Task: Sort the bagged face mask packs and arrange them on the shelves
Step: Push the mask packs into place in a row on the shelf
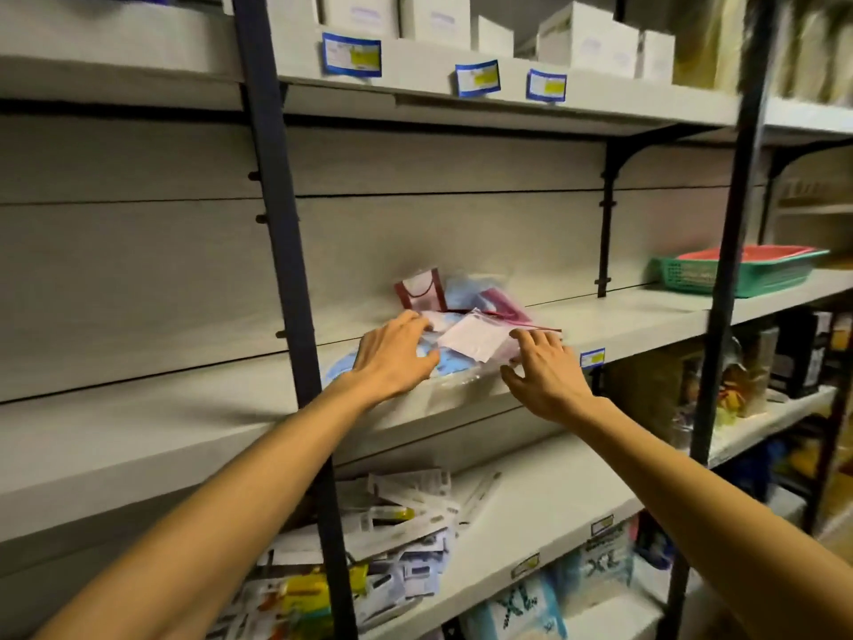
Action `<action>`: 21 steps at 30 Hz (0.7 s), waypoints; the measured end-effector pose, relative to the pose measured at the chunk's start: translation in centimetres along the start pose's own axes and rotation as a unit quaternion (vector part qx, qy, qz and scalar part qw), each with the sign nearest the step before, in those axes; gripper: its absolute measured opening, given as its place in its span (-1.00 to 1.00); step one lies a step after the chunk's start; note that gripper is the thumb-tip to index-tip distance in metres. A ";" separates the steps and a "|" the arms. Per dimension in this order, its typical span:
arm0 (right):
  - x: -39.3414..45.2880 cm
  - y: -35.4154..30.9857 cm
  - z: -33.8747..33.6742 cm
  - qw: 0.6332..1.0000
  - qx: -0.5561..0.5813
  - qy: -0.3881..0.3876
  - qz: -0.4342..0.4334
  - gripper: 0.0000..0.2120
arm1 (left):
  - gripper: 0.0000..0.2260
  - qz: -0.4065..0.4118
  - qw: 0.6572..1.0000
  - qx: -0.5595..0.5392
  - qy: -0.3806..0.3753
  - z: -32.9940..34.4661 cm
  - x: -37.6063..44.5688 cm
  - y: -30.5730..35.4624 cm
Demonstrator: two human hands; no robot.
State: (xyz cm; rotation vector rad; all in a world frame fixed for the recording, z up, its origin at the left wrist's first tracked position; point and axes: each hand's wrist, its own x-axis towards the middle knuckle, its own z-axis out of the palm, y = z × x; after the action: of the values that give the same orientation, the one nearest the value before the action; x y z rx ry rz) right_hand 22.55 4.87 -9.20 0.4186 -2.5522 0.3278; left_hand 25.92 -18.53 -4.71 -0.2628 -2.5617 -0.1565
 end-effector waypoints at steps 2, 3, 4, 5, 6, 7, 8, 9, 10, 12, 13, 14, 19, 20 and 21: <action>3.0 2.0 1.0 1.000 -0.008 -0.006 0.001 -0.42 | -0.57 -0.021 0.999 -0.005 0.038 2.0 3.3 -0.5; 4.7 2.9 1.5 1.000 -0.012 -0.004 0.001 -0.40 | -0.55 -0.033 0.998 -0.005 0.059 2.9 5.0 -0.9; 6.5 3.6 1.9 1.000 -0.003 -0.003 0.007 -0.38 | -0.51 -0.047 0.996 -0.001 0.073 3.7 6.8 -1.3; 8.2 4.3 2.2 1.000 0.018 -0.004 0.017 -0.36 | -0.45 -0.061 0.995 0.004 0.079 4.5 8.4 -1.7; 9.9 4.8 2.7 0.999 0.035 -0.005 0.022 -0.36 | -0.38 -0.073 0.994 0.011 0.077 5.3 10.0 -2.0; 11.5 5.2 3.2 0.998 0.053 -0.003 0.031 -0.38 | -0.30 -0.088 0.993 0.010 0.079 6.0 11.3 -2.3; 13.1 5.6 3.9 0.996 0.080 0.003 0.047 -0.41 | -0.25 -0.102 0.991 0.003 0.088 6.6 12.6 -2.5; 14.8 5.9 4.4 0.989 0.127 0.010 0.079 -0.42 | -0.21 -0.115 0.988 -0.007 0.101 7.2 13.9 -2.8; 16.4 6.3 4.9 0.976 0.181 0.018 0.120 -0.40 | -0.19 -0.127 0.985 -0.018 0.113 7.7 15.1 -3.2; 19.3 7.1 6.0 0.954 0.231 0.028 0.188 -0.30 | -0.15 -0.147 0.982 -0.018 0.116 8.8 17.0 -4.1; 20.5 7.6 6.5 0.952 0.226 0.023 0.205 -0.27 | -0.13 -0.154 0.982 -0.014 0.109 9.2 17.9 -4.6; 21.6 8.0 7.0 0.954 0.213 0.015 0.211 -0.26 | -0.12 -0.160 0.982 -0.018 0.099 9.6 18.6 -5.0; 24.8 10.2 8.9 0.974 0.130 -0.035 0.184 -0.34 | -0.43 -0.173 0.983 -0.017 0.065 10.3 21.2 -6.9; 25.1 10.6 9.1 0.977 0.119 -0.042 0.172 -0.36 | -0.58 -0.173 0.983 0.015 0.064 10.1 21.6 -7.0; 25.3 11.0 9.2 0.980 0.109 -0.048 0.158 -0.38 | -0.72 -0.169 0.982 0.047 0.064 9.9 21.8 -7.1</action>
State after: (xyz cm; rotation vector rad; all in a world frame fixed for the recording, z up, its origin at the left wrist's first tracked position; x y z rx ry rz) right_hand -6.21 6.34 -4.92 0.1053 -2.6864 0.7250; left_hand 1.19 -20.40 -1.67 0.2146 -2.4567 -0.1717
